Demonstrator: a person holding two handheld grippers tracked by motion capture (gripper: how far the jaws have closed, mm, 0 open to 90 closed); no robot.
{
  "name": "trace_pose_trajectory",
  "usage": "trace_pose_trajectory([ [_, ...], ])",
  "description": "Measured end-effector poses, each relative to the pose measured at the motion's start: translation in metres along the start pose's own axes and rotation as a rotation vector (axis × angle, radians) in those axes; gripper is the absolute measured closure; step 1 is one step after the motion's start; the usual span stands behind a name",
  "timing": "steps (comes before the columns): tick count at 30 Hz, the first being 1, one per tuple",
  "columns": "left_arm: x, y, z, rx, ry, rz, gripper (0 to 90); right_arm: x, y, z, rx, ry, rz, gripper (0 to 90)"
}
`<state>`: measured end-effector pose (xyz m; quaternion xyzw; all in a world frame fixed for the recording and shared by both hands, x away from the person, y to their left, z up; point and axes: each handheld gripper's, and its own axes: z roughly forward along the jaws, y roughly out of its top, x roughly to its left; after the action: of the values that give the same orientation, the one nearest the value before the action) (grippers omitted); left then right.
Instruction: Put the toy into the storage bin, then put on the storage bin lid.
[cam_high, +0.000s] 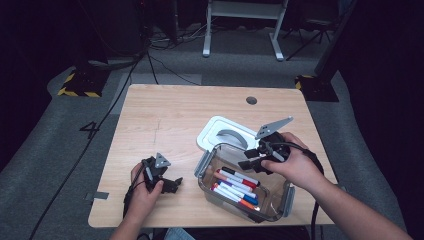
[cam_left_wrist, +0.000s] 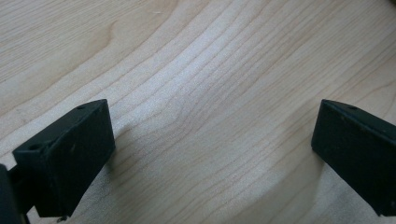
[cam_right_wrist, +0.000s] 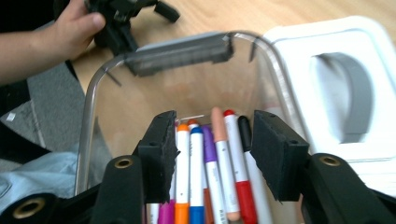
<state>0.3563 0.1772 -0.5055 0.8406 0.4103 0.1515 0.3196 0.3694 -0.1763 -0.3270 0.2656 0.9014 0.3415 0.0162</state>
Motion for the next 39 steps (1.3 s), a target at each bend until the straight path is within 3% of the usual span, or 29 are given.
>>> trace_pose_trajectory([
  [6, 0.000, 0.000, 0.000, 0.000, 0.000, 0.000, 0.0, -0.015, 0.002, -0.010, -0.036, -0.040, 0.027, 50.3],
  [16, 0.000, 0.000, 0.000, -0.002, -0.006, -0.002, 0.0, -0.060, 0.006, -0.011, -0.079, -0.119, 0.076, 47.9],
  [20, 0.000, 0.000, 0.000, -0.002, -0.006, -0.002, 0.0, -0.081, 0.007, -0.001, -0.083, -0.144, 0.100, 46.2],
  [27, 0.000, 0.000, 0.000, -0.002, -0.006, -0.002, 0.0, -0.124, 0.000, 0.032, -0.050, -0.170, 0.144, 42.5],
  [32, 0.000, 0.000, 0.000, -0.002, -0.006, -0.002, 0.0, -0.142, -0.008, 0.051, -0.040, -0.174, 0.163, 41.5],
  [39, 0.000, 0.000, 0.000, -0.002, -0.007, -0.002, 0.0, -0.152, -0.013, 0.074, -0.010, -0.154, 0.135, 40.6],
])
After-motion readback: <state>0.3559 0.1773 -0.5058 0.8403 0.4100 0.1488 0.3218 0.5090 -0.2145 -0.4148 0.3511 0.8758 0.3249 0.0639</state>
